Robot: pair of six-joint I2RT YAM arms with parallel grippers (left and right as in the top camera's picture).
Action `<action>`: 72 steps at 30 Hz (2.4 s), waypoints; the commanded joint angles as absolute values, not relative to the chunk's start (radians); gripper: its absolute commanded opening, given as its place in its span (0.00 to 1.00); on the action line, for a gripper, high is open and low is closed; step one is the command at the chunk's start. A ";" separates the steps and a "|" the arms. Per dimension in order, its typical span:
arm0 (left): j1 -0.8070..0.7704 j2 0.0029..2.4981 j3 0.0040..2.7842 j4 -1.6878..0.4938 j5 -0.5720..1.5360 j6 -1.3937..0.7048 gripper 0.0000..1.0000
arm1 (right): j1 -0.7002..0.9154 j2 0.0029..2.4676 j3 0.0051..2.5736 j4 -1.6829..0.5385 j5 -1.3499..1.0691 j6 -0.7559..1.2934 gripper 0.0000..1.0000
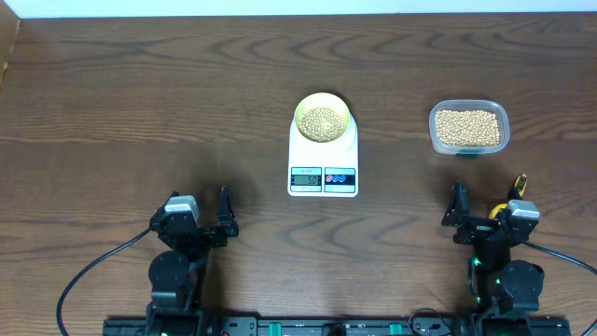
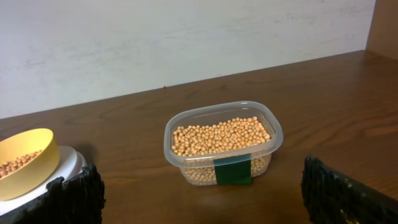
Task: Scoop item into bowl and weigh 50g on scale
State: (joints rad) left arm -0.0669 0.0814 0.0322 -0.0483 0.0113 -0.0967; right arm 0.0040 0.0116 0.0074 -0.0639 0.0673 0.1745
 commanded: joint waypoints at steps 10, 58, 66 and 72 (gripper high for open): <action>-0.029 0.001 0.004 -0.069 -0.012 -0.080 0.98 | 0.001 0.005 0.005 -0.066 0.069 0.163 0.99; -0.077 0.004 0.004 -0.070 -0.012 -0.080 0.98 | 0.001 0.005 0.005 -0.066 0.069 0.163 0.99; -0.077 0.004 0.004 -0.070 -0.012 -0.080 0.98 | 0.001 0.005 0.005 -0.066 0.069 0.163 0.99; -0.077 0.004 0.004 -0.070 -0.012 -0.080 0.98 | 0.001 0.005 0.005 -0.066 0.069 0.163 0.99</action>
